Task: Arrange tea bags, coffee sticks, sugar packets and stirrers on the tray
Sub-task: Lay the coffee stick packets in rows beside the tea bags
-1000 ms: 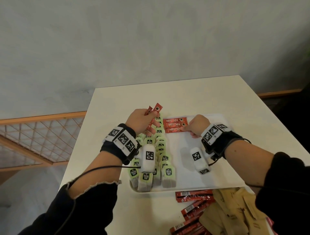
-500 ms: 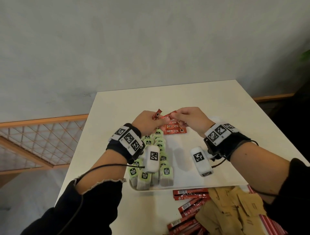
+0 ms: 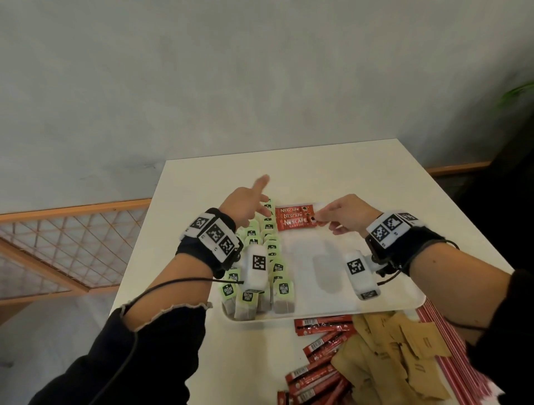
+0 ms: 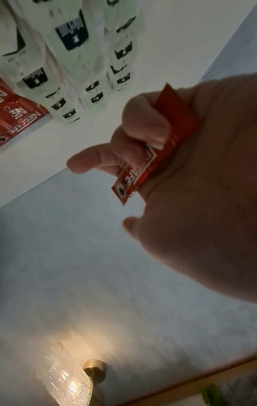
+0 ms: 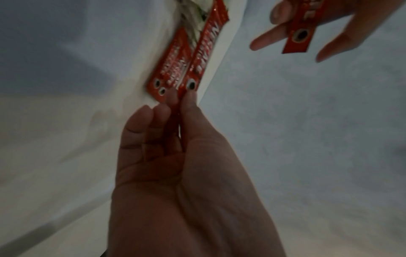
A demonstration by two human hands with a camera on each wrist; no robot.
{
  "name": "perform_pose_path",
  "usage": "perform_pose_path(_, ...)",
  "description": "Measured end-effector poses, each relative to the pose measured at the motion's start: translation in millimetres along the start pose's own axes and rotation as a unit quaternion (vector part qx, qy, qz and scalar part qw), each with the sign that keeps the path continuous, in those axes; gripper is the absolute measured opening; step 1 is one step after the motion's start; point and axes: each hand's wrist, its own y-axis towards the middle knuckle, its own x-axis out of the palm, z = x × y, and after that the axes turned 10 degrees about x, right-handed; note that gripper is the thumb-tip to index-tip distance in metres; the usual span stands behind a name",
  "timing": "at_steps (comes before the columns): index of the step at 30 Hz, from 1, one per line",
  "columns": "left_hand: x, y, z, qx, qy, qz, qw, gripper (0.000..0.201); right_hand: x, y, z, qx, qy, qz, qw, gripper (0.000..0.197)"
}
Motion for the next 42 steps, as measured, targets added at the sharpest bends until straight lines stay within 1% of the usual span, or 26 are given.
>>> perform_pose_path(2,-1,1,-2,-0.02,-0.055,0.015,0.998,0.054,0,3,10,0.037,-0.045,-0.011,0.998,0.012)
perform_pose_path(4,0,4,-7,-0.012,-0.052,0.019,0.998,0.049,4,7,17,0.065,-0.065,-0.003,0.996,0.011)
perform_pose_path(6,2,6,-11,-0.01,-0.037,0.014,0.999,0.041,9,12,20,0.081,-0.075,0.015,0.994,0.011)
perform_pose_path(8,3,7,-16,0.006,-0.026,-0.004,1.0,0.033,14,16,20,0.09,-0.085,0.03,0.992,0.01)
perform_pose_path(11,4,6,-26,0.052,0.004,-0.02,0.998,0.033,20,24,18,0.091,-0.089,0.047,0.991,0.01)
perform_pose_path(14,3,4,-29,0.056,-0.051,-0.009,0.997,0.028,22,29,14,0.092,-0.08,0.059,0.991,0.012)
perform_pose_path(16,2,5,-29,0.059,-0.047,-0.003,0.997,0.031,22,31,12,0.091,-0.08,0.061,0.991,0.013)
perform_pose_path(17,2,7,-30,0.06,-0.034,-0.009,0.998,0.035,22,31,11,0.091,-0.082,0.063,0.99,0.014)
perform_pose_path(19,3,8,-29,0.06,-0.008,-0.033,0.998,0.038,22,31,11,0.088,-0.102,0.084,0.987,0.022)
perform_pose_path(21,6,5,-27,0.067,0.025,-0.064,0.995,0.036,22,29,12,0.058,-0.104,0.116,0.986,0.03)
perform_pose_path(22,9,4,-27,0.075,0.048,-0.075,0.993,0.036,22,27,10,0.032,-0.071,0.117,0.99,0.031)
perform_pose_path(24,16,0,-26,0.098,0.096,-0.095,0.986,0.037,23,21,5,0.0,0.023,0.071,0.997,0.039)
perform_pose_path(26,25,-3,-27,0.129,0.119,-0.113,0.978,0.03,27,12,-2,0.005,0.114,0.0,0.993,0.045)
perform_pose_path(27,30,-4,-26,0.141,0.116,-0.117,0.976,0.025,30,9,-5,0.005,0.139,-0.027,0.99,0.044)
perform_pose_path(29,36,-8,-25,0.158,0.095,-0.108,0.977,0.023,34,3,-8,-0.022,0.121,-0.052,0.991,0.036)
perform_pose_path(31,38,-12,-24,0.172,0.069,-0.086,0.979,0.026,35,0,-6,-0.061,0.08,-0.057,0.993,0.026)
perform_pose_path(33,37,-15,-24,0.176,0.05,-0.069,0.981,0.029,34,-3,-4,-0.076,0.085,-0.056,0.992,0.02)
perform_pose_path(35,35,-16,-25,0.161,0.036,-0.049,0.985,0.025,32,-6,-5,-0.085,0.103,-0.046,0.99,0.018)
perform_pose_path(38,31,-14,-30,0.111,0.004,0.01,0.994,0.018,28,-11,-7,-0.1,0.114,-0.031,0.988,0.014)
perform_pose_path(40,29,-14,-32,0.09,-0.017,0.02,0.996,0.016,24,-13,-7,-0.093,0.113,-0.037,0.989,0.013)
perform_pose_path(42,29,-14,-30,0.09,-0.023,0.015,0.996,0.017,21,-13,-7,-0.08,0.108,-0.036,0.99,0.015)
